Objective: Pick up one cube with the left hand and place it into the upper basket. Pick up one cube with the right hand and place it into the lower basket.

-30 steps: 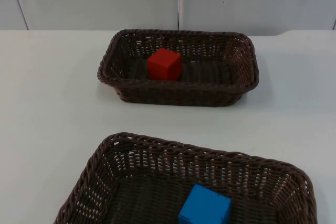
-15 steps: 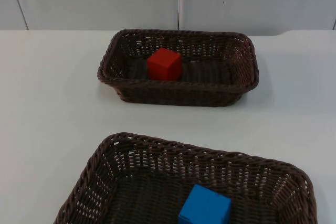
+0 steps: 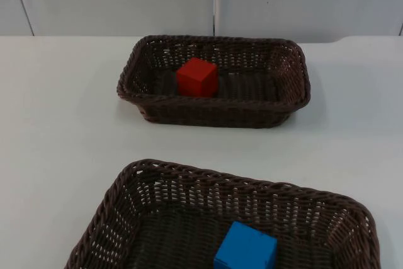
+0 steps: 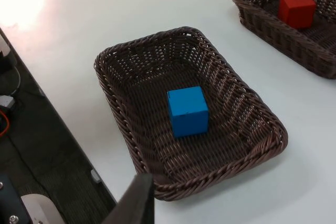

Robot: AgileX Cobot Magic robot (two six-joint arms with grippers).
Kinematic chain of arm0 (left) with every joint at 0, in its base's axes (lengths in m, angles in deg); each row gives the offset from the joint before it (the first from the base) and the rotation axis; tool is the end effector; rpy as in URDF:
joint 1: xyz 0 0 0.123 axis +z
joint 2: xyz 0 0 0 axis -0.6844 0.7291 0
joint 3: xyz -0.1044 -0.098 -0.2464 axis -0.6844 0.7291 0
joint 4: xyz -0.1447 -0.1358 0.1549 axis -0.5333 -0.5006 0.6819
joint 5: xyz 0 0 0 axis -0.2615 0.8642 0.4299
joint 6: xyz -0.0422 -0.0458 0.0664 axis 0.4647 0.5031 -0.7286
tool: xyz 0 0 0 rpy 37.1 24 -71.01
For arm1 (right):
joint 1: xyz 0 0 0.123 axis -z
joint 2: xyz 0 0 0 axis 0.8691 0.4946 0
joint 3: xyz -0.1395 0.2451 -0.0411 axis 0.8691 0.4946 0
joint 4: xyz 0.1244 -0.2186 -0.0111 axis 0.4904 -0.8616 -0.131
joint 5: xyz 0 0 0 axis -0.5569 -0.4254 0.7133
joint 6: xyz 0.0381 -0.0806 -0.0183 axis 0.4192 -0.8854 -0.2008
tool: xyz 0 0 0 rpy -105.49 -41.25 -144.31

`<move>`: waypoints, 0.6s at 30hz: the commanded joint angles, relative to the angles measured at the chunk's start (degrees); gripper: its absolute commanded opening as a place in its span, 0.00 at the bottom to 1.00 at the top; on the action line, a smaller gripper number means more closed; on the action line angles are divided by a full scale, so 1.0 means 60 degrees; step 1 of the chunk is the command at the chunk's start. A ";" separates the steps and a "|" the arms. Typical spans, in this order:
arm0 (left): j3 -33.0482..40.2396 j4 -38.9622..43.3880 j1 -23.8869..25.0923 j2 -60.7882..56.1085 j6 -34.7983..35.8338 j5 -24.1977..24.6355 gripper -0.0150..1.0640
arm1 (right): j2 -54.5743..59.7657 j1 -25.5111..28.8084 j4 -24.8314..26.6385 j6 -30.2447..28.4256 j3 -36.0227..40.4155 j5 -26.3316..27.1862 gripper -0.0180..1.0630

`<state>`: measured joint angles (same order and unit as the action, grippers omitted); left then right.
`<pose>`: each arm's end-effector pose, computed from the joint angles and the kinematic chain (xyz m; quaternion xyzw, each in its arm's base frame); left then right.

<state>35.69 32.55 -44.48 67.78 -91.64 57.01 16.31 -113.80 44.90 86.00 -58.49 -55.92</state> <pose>-0.0054 -0.0047 0.2762 0.0416 0.8568 -0.0176 0.5137 -0.0031 -0.0069 0.2819 -0.3804 0.7638 0.2275 0.4692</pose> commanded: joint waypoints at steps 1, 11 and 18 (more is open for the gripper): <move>0.0048 0.0039 0.0318 -0.0027 0.0077 -0.0027 0.99 | -0.0037 0.0027 0.0046 0.0070 0.0057 -0.0006 0.99; 0.0048 0.0057 0.0787 -0.0027 0.0077 -0.0027 0.99 | -0.0037 0.0066 0.0046 0.0070 0.0057 -0.0006 0.99; 0.0048 0.0057 0.0787 -0.0027 0.0077 -0.0027 0.99 | -0.0037 0.0158 0.0046 0.0070 0.0057 -0.0006 0.99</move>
<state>35.69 32.73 -39.92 67.78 -91.64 57.01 16.31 -113.63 44.90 86.00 -58.49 -55.99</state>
